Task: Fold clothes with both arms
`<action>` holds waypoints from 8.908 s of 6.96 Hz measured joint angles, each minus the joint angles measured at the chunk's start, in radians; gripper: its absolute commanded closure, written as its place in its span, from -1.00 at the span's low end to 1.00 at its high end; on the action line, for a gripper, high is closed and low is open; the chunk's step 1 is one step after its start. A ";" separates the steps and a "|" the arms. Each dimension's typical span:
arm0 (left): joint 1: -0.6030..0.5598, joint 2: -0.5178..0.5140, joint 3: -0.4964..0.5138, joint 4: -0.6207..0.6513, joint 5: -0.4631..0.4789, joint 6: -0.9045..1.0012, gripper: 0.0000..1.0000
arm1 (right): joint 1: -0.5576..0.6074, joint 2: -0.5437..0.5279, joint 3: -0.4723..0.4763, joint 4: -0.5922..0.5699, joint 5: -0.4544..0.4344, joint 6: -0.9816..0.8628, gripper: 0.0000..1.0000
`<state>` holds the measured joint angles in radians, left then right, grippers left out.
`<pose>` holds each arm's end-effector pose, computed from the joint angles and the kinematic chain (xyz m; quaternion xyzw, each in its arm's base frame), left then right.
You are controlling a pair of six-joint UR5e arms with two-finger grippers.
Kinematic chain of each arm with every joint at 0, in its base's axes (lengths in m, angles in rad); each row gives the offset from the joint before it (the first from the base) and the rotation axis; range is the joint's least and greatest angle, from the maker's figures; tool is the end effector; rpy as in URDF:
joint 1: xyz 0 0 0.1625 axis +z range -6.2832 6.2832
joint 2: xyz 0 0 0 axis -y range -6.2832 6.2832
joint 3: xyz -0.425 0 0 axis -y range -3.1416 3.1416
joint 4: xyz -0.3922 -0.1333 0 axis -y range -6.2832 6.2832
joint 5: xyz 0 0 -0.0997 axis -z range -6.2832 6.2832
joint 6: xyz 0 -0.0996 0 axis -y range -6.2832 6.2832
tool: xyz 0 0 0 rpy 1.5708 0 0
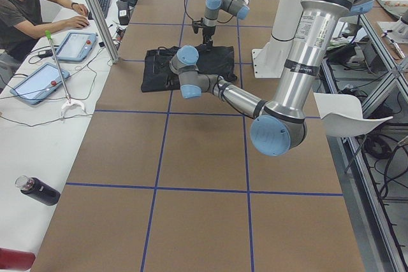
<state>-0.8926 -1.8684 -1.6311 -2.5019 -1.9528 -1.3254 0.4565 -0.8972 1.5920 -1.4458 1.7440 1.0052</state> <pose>0.3069 -0.5342 0.3614 0.1900 0.5787 -0.1414 0.7804 -0.5826 -0.4155 0.2376 0.1250 -0.3851 -0.0842 0.9105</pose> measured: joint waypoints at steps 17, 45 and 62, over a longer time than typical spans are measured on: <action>0.003 -0.004 0.000 0.000 -0.004 0.000 -1.00 | 0.225 -0.022 -0.119 0.048 0.140 -0.121 -0.98; 0.000 -0.009 -0.028 -0.009 -0.049 -0.039 -1.00 | 0.354 0.218 -0.486 0.289 0.214 -0.128 -0.99; 0.611 0.117 -0.152 -0.032 0.364 -0.610 -0.65 | 0.195 -0.254 0.319 0.146 0.435 0.412 -1.00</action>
<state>-0.2814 -1.7518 -1.7827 -2.5336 -1.5883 -1.9355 0.6520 -1.1512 1.9111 -1.2993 2.1793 1.4174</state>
